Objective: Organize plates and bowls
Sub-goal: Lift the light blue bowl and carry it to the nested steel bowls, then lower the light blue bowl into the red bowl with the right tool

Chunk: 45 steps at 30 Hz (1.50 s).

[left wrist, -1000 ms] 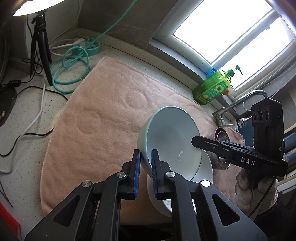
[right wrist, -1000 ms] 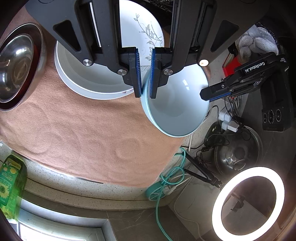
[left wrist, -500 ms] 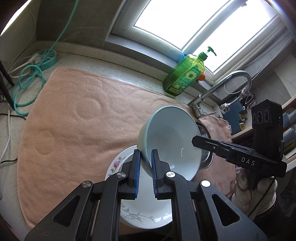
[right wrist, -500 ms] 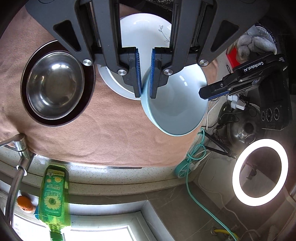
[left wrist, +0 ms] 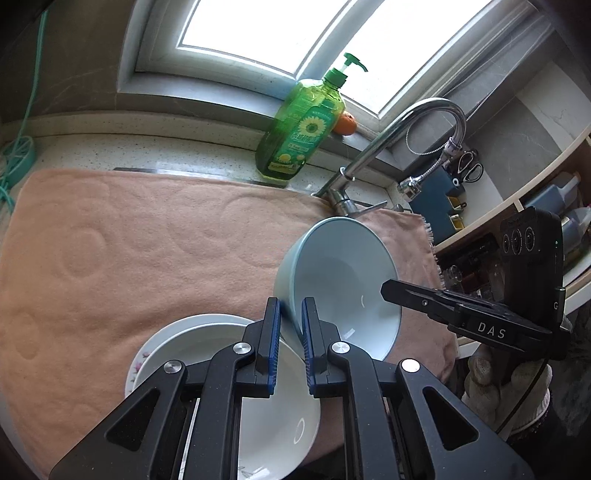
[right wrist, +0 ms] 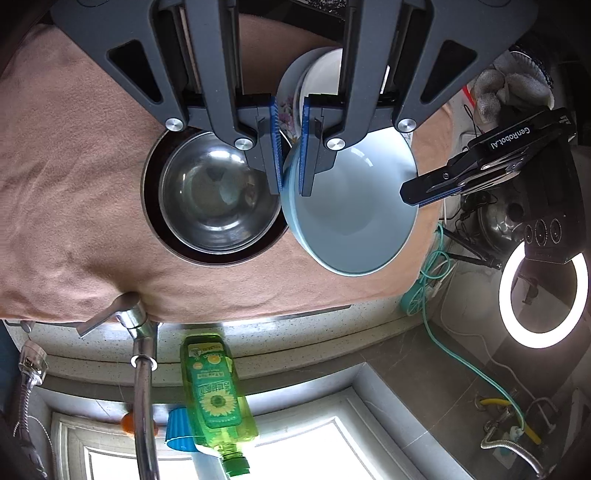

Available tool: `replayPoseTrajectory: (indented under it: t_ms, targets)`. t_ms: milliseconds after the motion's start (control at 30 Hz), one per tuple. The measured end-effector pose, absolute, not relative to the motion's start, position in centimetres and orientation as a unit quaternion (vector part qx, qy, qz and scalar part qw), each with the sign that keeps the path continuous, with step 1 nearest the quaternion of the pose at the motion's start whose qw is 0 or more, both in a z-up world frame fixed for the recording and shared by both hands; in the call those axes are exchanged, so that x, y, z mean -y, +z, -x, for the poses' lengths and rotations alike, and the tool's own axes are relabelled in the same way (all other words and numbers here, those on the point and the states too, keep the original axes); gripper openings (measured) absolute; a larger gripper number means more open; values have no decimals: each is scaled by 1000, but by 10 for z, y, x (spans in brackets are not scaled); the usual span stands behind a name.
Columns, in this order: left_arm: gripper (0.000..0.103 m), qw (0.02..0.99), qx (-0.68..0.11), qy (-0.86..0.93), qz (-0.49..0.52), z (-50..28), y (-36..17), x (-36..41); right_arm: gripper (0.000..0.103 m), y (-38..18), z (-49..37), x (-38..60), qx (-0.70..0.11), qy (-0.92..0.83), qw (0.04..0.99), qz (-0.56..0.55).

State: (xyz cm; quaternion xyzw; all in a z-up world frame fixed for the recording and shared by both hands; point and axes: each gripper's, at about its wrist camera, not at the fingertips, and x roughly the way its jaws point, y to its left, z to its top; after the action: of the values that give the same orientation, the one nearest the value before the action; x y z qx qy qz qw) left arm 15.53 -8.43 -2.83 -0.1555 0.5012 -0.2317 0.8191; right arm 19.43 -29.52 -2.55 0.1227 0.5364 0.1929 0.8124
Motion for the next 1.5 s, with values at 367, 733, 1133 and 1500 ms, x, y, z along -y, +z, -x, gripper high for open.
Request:
replayPoseTrajectory:
  t_ms: [367,733,1133,1500]
  targets:
    - [10,804,-519,-255,136,-177,-41,130,9,-44,-199,341,-546,150,812,-144]
    - [10,787,-550,-254,121,-193,-63,152,9,-64,-206,358,-561,133,803,-149]
    - [10,782,-562,-247,109,-198,-72,160,9,-80,-210,358,-577,129,793,-143]
    - [10,778,-570,-242,104,-201,-78,163,9,-86,-211,358,-583,127,790,-142]
